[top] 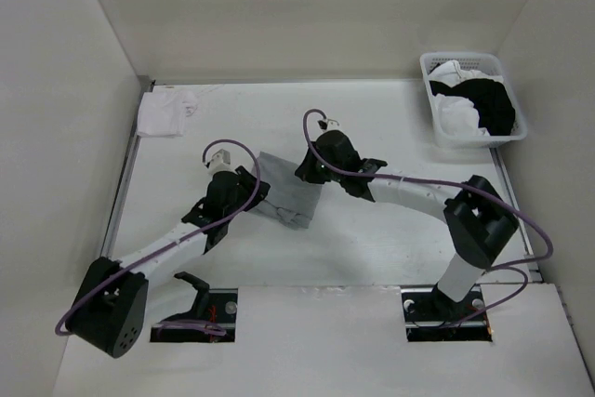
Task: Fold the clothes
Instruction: Fold the tank top
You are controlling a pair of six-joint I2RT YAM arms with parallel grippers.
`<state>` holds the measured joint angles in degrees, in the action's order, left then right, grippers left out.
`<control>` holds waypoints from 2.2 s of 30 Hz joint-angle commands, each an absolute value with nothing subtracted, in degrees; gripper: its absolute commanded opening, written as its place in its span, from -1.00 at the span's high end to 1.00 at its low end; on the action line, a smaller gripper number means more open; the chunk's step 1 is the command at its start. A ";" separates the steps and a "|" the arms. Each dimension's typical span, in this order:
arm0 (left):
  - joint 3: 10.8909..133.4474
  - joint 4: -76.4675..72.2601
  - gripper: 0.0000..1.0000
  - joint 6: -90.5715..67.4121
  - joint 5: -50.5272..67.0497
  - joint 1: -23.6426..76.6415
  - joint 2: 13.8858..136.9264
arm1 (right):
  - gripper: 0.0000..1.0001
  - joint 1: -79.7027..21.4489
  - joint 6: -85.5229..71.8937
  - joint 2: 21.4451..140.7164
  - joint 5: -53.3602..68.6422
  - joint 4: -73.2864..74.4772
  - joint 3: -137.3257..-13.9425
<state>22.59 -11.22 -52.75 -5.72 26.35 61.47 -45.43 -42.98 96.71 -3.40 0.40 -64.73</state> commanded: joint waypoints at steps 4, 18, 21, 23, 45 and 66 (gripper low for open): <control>19.61 -22.49 0.37 -52.47 -9.50 21.85 67.58 | 0.91 -39.78 -41.39 103.70 3.33 -12.82 -61.35; 11.96 -24.79 0.34 -53.35 -3.25 14.10 66.74 | 0.83 -34.41 -46.58 111.88 7.64 -22.32 -60.12; 12.21 -19.18 0.31 -53.70 -3.25 14.89 57.34 | 0.71 -33.79 -46.76 110.66 8.70 -23.11 -60.12; 13.44 -14.09 0.28 -53.53 -3.86 15.68 50.31 | 0.54 -33.79 -46.32 107.42 9.93 -23.73 -59.42; 28.48 9.31 -0.10 -40.78 -11.77 19.65 37.36 | -0.86 -32.56 -35.25 71.19 -9.22 -34.97 -31.30; 24.79 7.65 -0.09 -44.03 -10.28 10.24 40.95 | -0.85 -27.38 -39.11 71.37 -10.90 -36.12 -28.04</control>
